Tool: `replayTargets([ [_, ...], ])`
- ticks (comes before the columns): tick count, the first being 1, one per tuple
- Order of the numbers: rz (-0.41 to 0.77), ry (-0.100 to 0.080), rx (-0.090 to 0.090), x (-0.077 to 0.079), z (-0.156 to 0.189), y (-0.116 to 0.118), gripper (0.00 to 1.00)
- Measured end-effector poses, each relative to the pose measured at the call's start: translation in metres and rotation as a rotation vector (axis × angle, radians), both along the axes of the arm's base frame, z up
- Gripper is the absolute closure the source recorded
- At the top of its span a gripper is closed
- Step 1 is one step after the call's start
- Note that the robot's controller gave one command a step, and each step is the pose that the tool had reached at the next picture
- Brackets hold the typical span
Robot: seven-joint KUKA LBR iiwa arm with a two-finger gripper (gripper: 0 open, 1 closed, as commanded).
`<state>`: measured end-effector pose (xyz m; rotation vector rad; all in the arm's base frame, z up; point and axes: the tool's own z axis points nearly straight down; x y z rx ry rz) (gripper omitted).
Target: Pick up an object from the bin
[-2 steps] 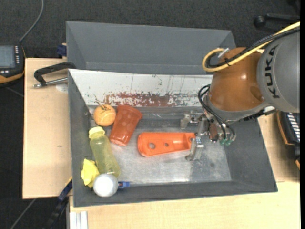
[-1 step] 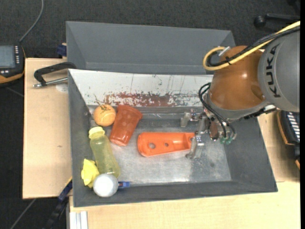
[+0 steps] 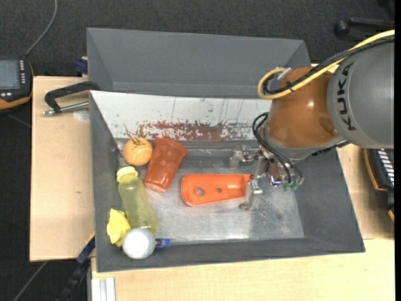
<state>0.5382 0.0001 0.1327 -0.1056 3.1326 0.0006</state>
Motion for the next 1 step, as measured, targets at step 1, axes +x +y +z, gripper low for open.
replayTargets([
  [1, 0.226, 0.004, 0.001, 0.0165, -0.0625, -0.0054, 0.00],
])
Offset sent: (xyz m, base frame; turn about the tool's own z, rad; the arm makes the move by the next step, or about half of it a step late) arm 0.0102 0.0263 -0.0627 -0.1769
